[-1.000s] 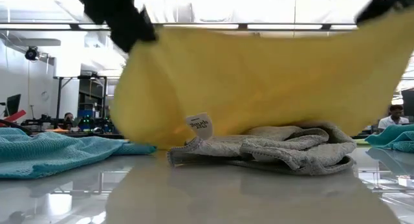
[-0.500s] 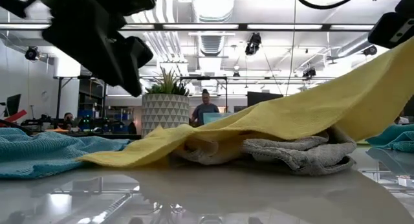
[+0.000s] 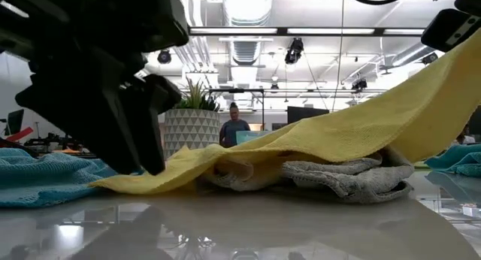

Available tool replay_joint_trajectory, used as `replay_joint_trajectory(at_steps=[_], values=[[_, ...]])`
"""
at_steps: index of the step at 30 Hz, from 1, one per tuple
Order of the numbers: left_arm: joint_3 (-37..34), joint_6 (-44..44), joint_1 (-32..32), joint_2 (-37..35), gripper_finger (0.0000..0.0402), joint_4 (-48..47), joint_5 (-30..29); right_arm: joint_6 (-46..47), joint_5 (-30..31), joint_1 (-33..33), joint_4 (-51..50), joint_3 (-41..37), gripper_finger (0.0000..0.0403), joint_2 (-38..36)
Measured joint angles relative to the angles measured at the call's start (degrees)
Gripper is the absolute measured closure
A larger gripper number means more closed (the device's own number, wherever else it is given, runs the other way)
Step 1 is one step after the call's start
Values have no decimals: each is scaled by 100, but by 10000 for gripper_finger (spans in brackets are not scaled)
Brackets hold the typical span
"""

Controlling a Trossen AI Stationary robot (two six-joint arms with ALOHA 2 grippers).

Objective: Fold microfiber towels
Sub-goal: Fold the yellow microfiber cloth

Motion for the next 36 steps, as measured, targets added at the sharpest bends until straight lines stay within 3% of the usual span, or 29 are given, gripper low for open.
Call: replay_joint_trajectory(at_steps=[13,22,31,36], values=[[18,-869,1,246,280,0,170,-39,-42,0,-4,0,394,0],[16,-870,7,516,393,-555,147,-42,-40,0,4,0,394,0],[24,48,9,94,400,-668,124,-9,-35,0,4,0,394,0],[213,331,7,-292,400,-1334,148,-9,11,0,7,0,394,0]])
